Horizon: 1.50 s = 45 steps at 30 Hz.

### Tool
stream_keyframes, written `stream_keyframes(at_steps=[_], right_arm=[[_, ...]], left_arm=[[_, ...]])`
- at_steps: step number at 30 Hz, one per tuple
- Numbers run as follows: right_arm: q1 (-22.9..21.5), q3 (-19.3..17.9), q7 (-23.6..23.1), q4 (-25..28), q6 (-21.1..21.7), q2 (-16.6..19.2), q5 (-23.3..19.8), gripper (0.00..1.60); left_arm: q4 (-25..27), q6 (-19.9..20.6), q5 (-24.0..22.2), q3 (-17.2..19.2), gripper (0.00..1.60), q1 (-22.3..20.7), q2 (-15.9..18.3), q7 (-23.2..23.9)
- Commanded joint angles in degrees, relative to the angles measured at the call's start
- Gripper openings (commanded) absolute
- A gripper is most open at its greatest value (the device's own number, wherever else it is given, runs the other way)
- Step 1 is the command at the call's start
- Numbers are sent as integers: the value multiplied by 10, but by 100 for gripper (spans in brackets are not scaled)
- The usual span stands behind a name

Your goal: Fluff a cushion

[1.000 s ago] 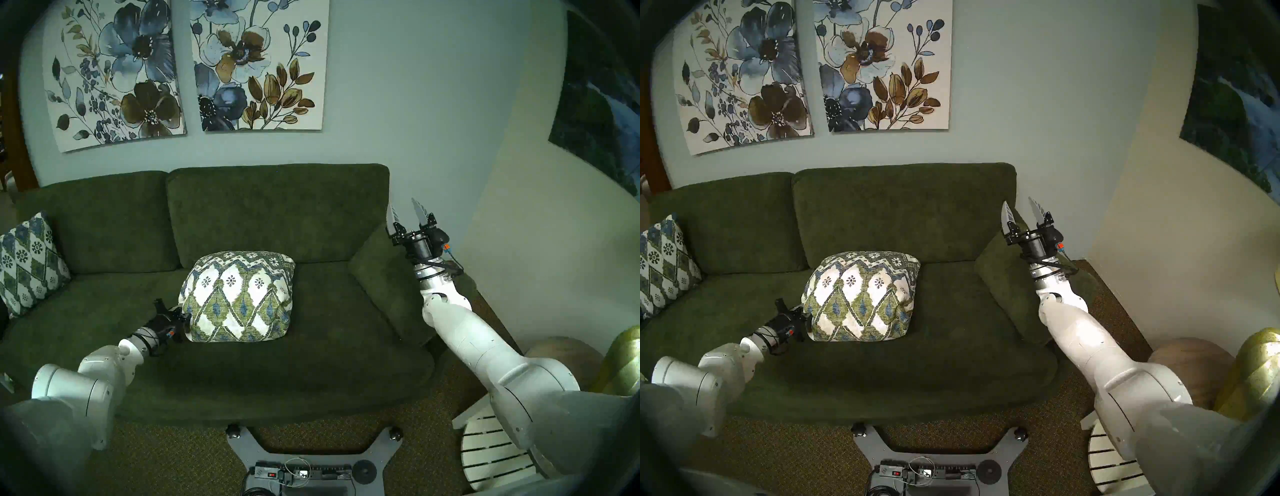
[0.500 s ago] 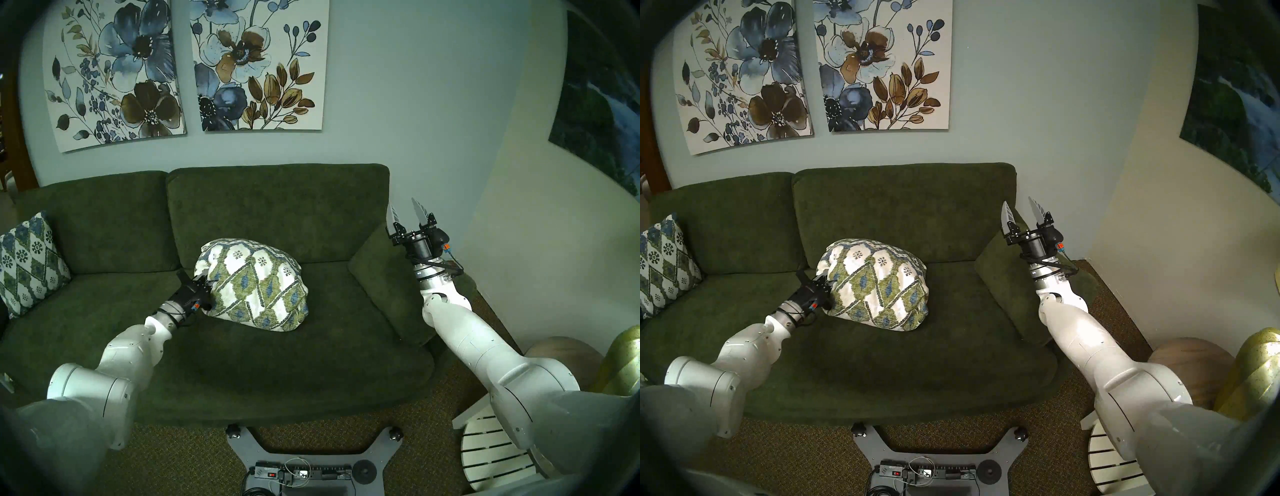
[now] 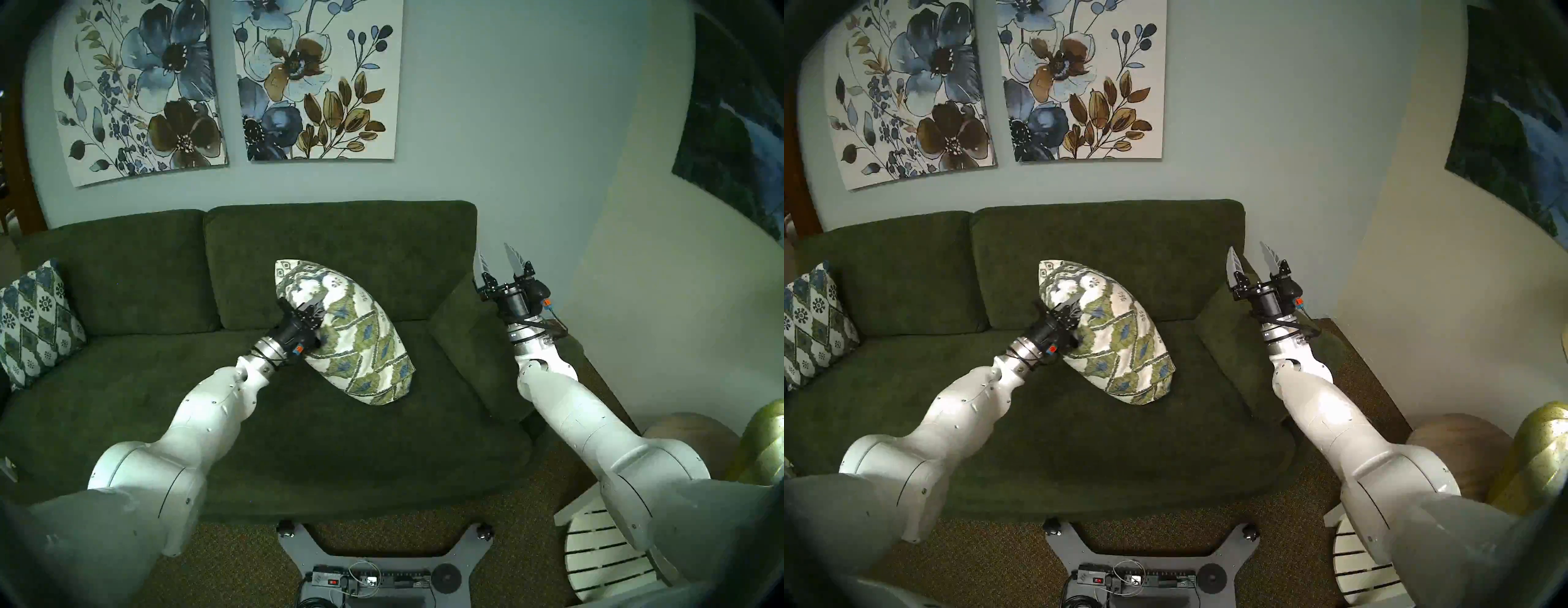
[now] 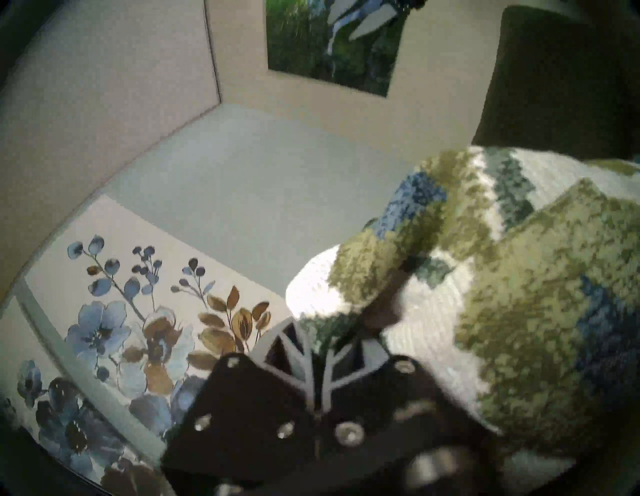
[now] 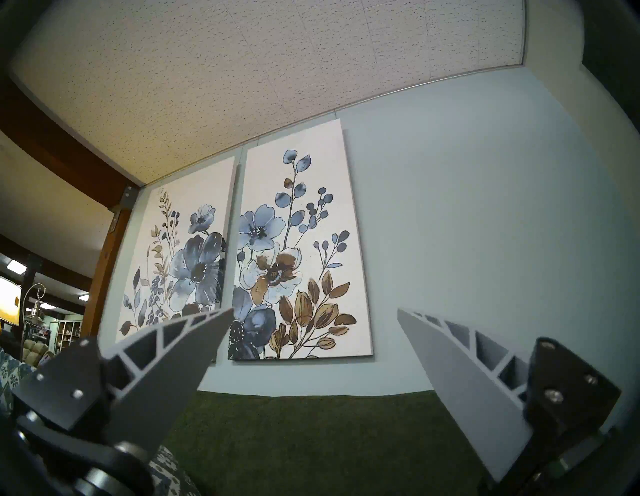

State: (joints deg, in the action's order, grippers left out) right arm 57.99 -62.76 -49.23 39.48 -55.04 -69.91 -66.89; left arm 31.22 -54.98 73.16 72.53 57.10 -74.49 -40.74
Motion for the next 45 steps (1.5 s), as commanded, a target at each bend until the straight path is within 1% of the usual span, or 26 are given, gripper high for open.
stream_keyframes(at_steps=[1,6,7,8,9,10,11,12,13,14,18,19,20,22,23,24,25,26,27,29,33,37,38,39,40,45], right_arm=[[-6,0,-1,4,0,-1,0,160],[-6,0,-1,4,0,-1,0,160],[-6,0,-1,4,0,-1,0,160],[-6,0,-1,4,0,-1,0,160],[-6,0,-1,4,0,-1,0,160],[-6,0,-1,4,0,-1,0,160],[-6,0,-1,4,0,-1,0,160],[-6,0,-1,4,0,-1,0,160],[-6,0,-1,4,0,-1,0,160],[-6,0,-1,4,0,-1,0,160],[-6,0,-1,4,0,-1,0,160],[-6,0,-1,4,0,-1,0,160],[-6,0,-1,4,0,-1,0,160],[-6,0,-1,5,0,-1,0,160],[-6,-1,-1,5,0,-1,0,160],[-6,-1,-1,5,0,-1,0,160],[-6,-1,-1,5,0,-1,0,160],[-6,-1,-2,5,0,-1,0,160],[-6,-1,-1,5,0,-1,0,160],[-6,-1,-1,5,0,-1,0,160],[-6,0,-1,4,0,-1,0,160],[-5,0,-1,4,0,-1,0,160],[-5,0,-1,4,0,-1,0,160],[-5,0,-1,4,0,-1,0,160],[-5,0,-1,4,0,-1,0,160],[-5,0,-1,4,0,-1,0,160]], left_arm=[[64,0,6,-70,0,-35,-62,2],[92,8,14,-101,0,-51,-97,15],[100,9,13,-111,0,-59,-92,18],[97,14,13,-107,0,-65,-109,21],[101,16,15,-110,0,-74,-110,24],[110,17,12,-112,0,-67,-105,22],[109,22,14,-110,0,-81,-123,31],[120,26,13,-113,0,-78,-122,34],[112,33,17,-118,0,-88,-135,42],[127,40,17,-125,0,-81,-130,48],[113,62,20,-142,0,-106,-160,75],[134,68,16,-147,0,-93,-148,81],[112,72,16,-146,0,-111,-167,89],[100,81,4,-148,0,-112,-170,102],[66,86,-4,-139,0,-118,-188,112],[63,91,-18,-148,0,-111,-174,119],[29,94,-24,-131,0,-108,-188,132],[19,104,-23,-120,0,-95,-191,142],[25,114,-24,-121,0,-71,-178,148],[-11,112,-21,-123,0,-55,-167,141],[-42,109,-20,-122,0,-15,-135,140],[-79,104,-23,-125,0,6,-110,141],[-96,103,-24,-119,0,21,-108,134],[-85,101,-26,-128,0,9,-99,144],[-103,100,-26,-124,0,25,-96,135],[-132,91,-36,-111,0,52,-63,113]])
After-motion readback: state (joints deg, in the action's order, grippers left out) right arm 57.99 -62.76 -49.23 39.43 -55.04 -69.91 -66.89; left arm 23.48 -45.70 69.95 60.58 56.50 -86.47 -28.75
